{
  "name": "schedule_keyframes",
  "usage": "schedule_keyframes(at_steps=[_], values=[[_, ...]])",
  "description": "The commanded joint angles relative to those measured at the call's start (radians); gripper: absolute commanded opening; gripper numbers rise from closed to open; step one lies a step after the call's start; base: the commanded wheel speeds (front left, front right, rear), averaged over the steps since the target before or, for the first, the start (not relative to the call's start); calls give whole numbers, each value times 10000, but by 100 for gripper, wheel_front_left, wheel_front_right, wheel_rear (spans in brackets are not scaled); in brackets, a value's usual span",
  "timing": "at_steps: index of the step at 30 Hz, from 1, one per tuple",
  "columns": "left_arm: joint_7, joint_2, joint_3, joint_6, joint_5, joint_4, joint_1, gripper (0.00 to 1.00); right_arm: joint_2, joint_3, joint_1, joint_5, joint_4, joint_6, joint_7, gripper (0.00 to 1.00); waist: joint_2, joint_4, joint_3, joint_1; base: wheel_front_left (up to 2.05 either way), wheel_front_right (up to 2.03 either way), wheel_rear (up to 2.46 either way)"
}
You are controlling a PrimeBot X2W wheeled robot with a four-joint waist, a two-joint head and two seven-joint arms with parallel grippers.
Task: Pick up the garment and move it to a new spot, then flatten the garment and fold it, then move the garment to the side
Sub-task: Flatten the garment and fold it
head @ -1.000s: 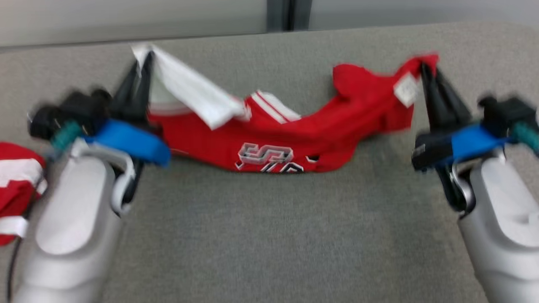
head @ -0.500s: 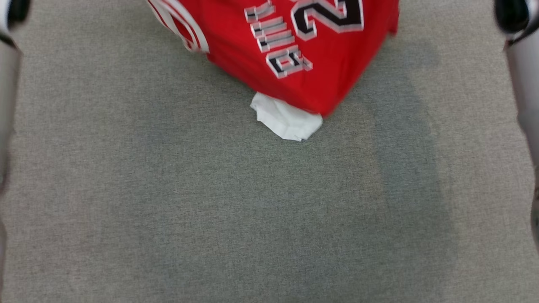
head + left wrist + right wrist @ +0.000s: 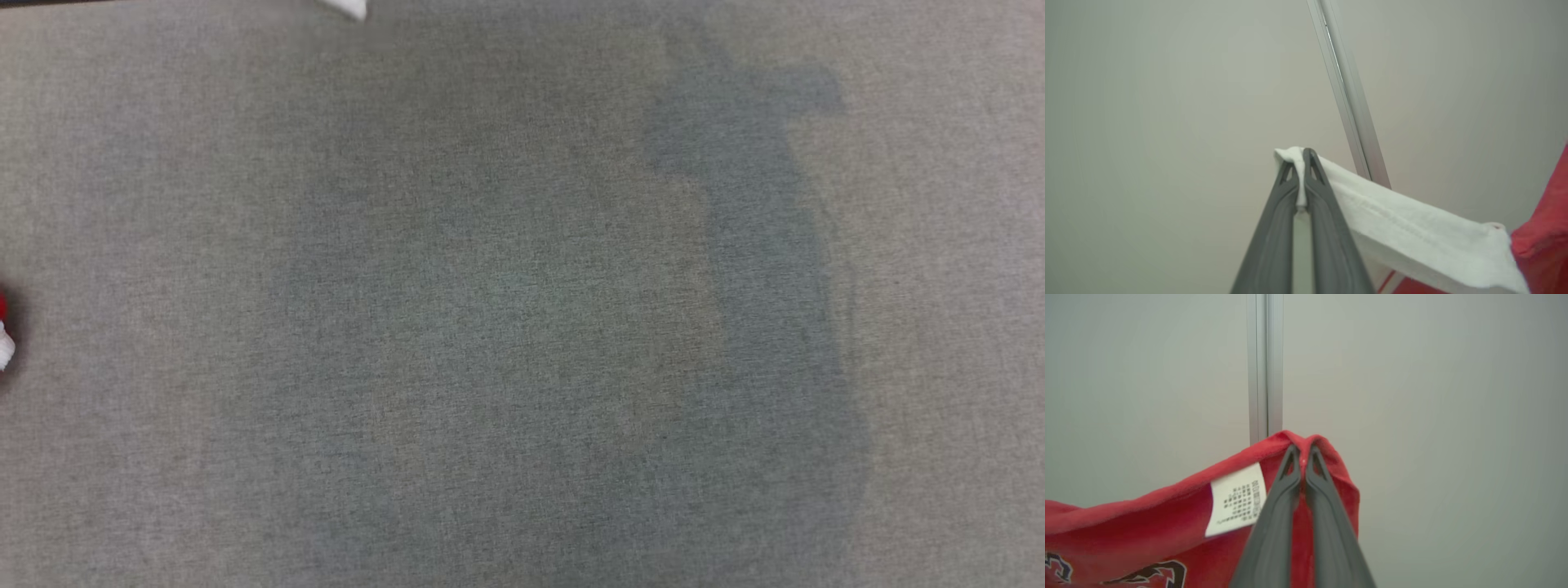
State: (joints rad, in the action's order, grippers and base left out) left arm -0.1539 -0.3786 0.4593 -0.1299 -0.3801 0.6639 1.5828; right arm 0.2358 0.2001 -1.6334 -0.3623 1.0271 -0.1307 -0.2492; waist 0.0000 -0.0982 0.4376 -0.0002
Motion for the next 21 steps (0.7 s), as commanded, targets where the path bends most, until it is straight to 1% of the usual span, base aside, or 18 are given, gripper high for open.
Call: schedule_keyframes(at_steps=[1, 7, 11, 14, 16, 18, 21], values=[[-42, 10, 143, -9, -62, 112, -28, 0, 56, 118, 14, -52, 142, -1, -75, 0, 0, 87, 127, 2, 0, 0, 0], [-428, 158, 402, -8, -410, 316, -571, 0, 176, 488, 580, -328, 350, -1, -156, 0, 0, 313, 655, 2, 0, 0, 0], [-799, 271, 222, 131, -691, 177, -1408, 0, 326, 741, 1406, -409, -115, -1, -170, 0, 0, 447, 818, 2, 0, 0, 0], [-991, 440, 32, 333, -973, -243, -2581, 0, 288, 638, 2464, -495, -818, -1, -169, 0, 0, 514, 833, 2, 0, 0, 0], [-1068, 380, -201, 563, -1102, -681, -3443, 0, 239, 572, 3335, -572, -1412, -1, -170, 0, 0, 539, 749, 2, 0, 0, 0], [-1117, 357, -393, 674, -1213, -1077, -4459, 0, 205, 542, 4356, -613, -2011, -1, -171, 0, 0, 553, 569, 2, 0, 0, 0], [-1115, 437, -732, 937, -1254, -1929, -6130, 0, 223, 482, 5829, -658, -2857, -1, -172, 0, 0, 595, 288, 2, 0, 0, 0]])
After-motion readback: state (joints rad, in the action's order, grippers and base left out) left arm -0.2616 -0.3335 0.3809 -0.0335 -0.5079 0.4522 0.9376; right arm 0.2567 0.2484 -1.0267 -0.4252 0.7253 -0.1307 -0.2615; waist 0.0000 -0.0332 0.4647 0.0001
